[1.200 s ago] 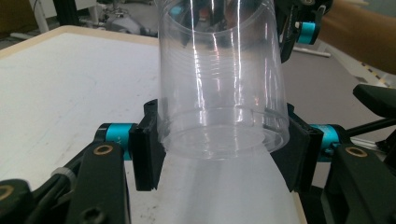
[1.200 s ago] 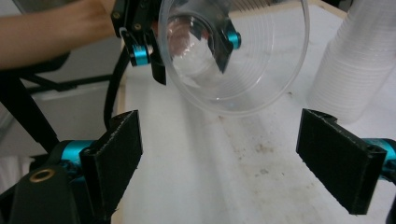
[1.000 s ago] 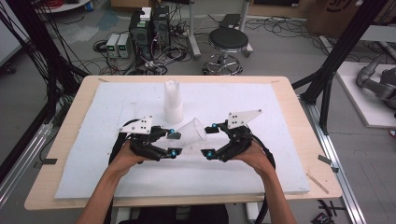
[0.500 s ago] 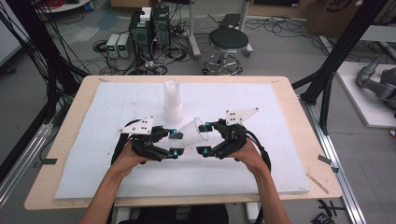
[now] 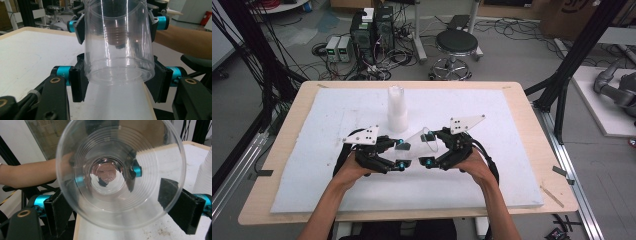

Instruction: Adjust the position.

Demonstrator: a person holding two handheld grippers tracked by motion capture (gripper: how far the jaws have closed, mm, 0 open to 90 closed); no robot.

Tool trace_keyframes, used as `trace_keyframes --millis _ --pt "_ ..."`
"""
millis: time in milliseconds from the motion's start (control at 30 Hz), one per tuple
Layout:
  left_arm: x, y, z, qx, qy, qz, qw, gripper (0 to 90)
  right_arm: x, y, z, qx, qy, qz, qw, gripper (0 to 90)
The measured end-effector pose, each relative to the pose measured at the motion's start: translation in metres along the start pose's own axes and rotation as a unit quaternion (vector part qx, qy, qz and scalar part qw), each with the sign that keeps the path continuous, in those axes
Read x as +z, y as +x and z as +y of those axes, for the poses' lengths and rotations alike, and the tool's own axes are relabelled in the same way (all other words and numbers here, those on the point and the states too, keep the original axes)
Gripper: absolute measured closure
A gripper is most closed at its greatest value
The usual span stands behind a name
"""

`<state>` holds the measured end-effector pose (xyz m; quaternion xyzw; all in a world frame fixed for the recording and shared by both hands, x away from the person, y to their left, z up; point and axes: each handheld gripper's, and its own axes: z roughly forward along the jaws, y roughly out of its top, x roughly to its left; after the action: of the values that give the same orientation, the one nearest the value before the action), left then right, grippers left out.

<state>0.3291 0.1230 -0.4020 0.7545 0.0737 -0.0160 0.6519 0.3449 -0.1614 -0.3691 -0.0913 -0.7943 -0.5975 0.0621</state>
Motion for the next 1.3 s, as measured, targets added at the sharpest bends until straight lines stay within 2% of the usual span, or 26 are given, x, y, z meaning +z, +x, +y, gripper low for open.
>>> trace_keyframes --millis 433,900,1133,1167,1200,1233,1267,1300 --pt "0.0068 0.0009 -0.0012 0.0 0.002 -0.011 0.9999 41.6 -0.0007 0.0007 0.0016 -0.002 -0.01 0.011 0.9999 18.5" --pt "0.0084 -0.0001 -0.0017 0.002 0.005 -0.018 0.9998 41.7 -0.0017 0.0007 0.0022 -0.001 -0.021 0.03 0.9993 30.7" --pt "0.0079 0.0 -0.0016 0.005 0.007 -0.016 0.9998 40.6 -0.0016 0.0008 0.0021 -0.002 -0.018 0.03 0.9994 32.6" --pt "0.0078 -0.0006 -0.0012 0.008 0.009 -0.01 0.9999 34.4 -0.0015 0.0006 0.0021 -0.002 -0.019 0.029 0.9994 32.6" --pt "0.0082 -0.0016 -0.0004 0.01 0.008 0.003 0.9999 34.4 -0.0015 0.0006 0.0021 -0.002 -0.019 0.029 0.9994 32.6" --pt "0.0085 -0.0024 0.0006 0.002 0.009 0.021 0.9997 20.8 -0.0016 0.0005 0.002 -0.002 -0.019 0.029 0.9994 32.7" --pt "0.0086 -0.0021 0.0016 -0.004 0.011 0.029 0.9995 6.5 -0.0016 0.0004 0.0019 -0.002 -0.019 0.029 0.9994 32.7" --pt "0.0081 -0.0017 0.0022 -0.006 0.013 0.03 0.9995 1.8 -0.0018 0.0001 0.0019 -0.002 -0.019 0.027 0.9995 32.7"
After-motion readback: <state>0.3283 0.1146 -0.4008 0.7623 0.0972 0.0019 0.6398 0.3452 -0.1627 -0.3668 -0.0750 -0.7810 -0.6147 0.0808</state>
